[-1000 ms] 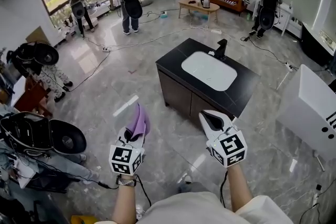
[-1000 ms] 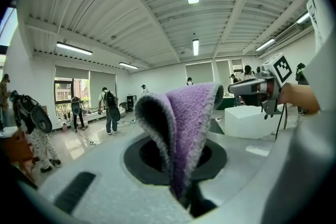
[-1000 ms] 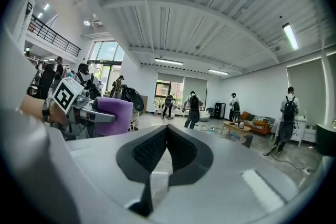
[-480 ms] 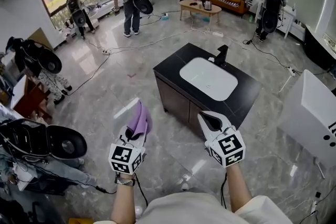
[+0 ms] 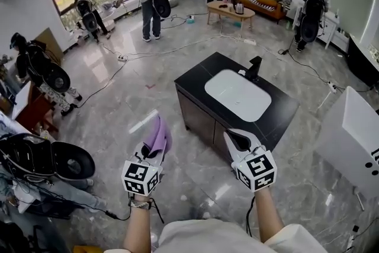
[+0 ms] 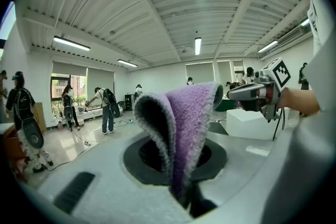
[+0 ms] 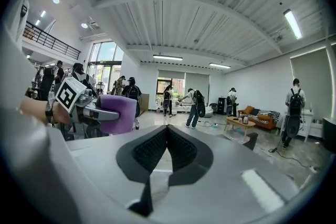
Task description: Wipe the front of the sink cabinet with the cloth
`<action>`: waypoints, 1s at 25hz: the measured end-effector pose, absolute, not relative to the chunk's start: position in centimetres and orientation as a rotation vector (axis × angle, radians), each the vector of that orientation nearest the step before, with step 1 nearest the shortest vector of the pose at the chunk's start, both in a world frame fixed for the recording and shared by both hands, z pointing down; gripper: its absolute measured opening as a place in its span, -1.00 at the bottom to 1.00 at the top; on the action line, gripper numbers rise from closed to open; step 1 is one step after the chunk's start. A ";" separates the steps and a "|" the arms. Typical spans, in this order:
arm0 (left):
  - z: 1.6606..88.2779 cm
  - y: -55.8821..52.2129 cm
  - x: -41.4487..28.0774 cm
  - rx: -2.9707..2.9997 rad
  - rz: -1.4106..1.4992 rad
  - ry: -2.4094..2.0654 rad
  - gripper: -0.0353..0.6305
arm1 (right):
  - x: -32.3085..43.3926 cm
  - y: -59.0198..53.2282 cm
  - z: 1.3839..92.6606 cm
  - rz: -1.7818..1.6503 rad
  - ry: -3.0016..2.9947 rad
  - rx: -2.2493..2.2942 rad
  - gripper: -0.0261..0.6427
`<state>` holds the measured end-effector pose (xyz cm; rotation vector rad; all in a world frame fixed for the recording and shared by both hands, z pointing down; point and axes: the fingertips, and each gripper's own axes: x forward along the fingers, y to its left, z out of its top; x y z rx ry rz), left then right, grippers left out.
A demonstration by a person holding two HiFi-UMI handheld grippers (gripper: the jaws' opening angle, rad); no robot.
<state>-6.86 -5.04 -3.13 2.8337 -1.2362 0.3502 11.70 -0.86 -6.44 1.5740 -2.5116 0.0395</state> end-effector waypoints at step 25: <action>-2.0 -26.3 -11.9 2.824 0.368 -1.208 -0.75 | 6.2 -20.7 -6.3 0.022 -2.499 1.596 -0.90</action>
